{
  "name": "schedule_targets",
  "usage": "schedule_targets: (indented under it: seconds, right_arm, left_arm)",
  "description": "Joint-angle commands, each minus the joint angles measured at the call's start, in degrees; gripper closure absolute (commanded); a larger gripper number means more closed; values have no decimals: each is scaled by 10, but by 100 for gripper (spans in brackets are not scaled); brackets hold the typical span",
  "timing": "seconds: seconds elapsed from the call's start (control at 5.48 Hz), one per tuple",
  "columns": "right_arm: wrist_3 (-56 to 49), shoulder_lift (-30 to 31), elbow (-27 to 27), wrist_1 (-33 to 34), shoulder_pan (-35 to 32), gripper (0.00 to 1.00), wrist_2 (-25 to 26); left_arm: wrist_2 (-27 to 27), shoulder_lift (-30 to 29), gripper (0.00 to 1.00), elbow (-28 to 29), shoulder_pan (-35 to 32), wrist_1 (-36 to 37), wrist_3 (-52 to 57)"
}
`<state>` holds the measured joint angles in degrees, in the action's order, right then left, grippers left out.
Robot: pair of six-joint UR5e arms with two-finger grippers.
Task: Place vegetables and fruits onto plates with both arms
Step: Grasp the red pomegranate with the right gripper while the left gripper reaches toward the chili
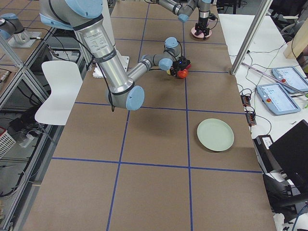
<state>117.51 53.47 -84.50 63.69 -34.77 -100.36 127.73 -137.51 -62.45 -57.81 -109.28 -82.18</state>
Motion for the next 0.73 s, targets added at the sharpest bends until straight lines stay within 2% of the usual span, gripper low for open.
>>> schedule_targets:
  seconds: [0.0, 0.18, 0.36, 0.55]
  right_arm:
    - [45, -16, 55, -59, 7, 0, 24]
    - [52, -19, 56, -59, 6, 0, 24]
    - [55, -21, 57, -59, 7, 1, 24]
    - [73, -25, 56, -59, 6, 79, 24]
  left_arm:
    - [-5, 1, 0, 0, 12, -1, -3]
    - [-29, 0, 0, 0, 27, 0, -9]
    - [-30, 0, 0, 0, 29, 0, -14]
    - [-30, 0, 0, 0, 30, 0, -15]
